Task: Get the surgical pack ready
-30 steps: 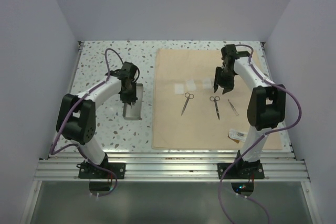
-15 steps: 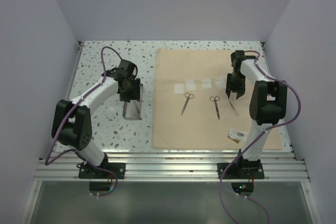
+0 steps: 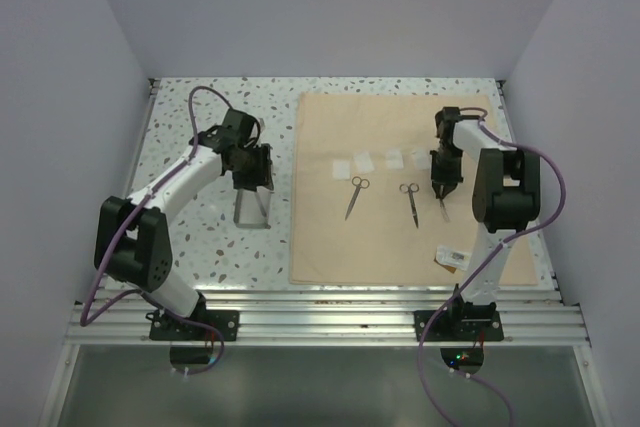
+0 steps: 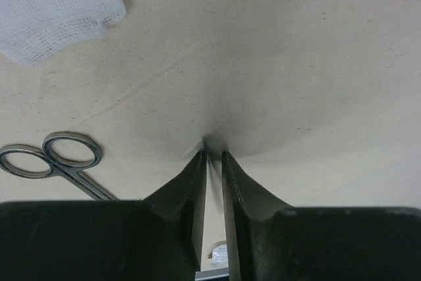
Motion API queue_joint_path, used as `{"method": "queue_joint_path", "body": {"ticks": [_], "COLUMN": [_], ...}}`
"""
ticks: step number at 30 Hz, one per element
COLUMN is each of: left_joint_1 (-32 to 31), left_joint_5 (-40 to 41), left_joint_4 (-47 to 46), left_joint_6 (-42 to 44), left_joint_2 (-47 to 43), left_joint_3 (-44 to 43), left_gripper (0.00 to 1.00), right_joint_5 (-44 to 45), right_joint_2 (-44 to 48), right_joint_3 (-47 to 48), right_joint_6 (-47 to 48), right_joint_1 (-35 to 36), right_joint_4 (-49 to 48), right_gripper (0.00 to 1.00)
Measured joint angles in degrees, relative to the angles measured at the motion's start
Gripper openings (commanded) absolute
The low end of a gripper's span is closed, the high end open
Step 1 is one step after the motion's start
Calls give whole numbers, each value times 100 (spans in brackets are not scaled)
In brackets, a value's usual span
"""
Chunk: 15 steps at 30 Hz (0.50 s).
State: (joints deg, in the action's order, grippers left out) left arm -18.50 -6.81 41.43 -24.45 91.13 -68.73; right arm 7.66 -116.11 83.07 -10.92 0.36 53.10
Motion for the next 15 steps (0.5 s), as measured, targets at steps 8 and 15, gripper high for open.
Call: {"method": "queue_joint_path", "body": {"ticks": [8, 15], "left_joint_1": [-94, -435], "left_joint_5": [-199, -1226], "left_joint_4": [-22, -702], "left_joint_6": [-107, -474], "left_joint_2": [-59, -83], "left_joint_3": [-39, -50], "left_gripper": [52, 54], "right_joint_5": [33, -809], "right_joint_2": [-2, 540], "right_joint_3": [133, 603], "right_joint_6": [-138, -570], "right_joint_1": [7, 120], "right_joint_4": [138, 267], "right_gripper": [0, 0]}}
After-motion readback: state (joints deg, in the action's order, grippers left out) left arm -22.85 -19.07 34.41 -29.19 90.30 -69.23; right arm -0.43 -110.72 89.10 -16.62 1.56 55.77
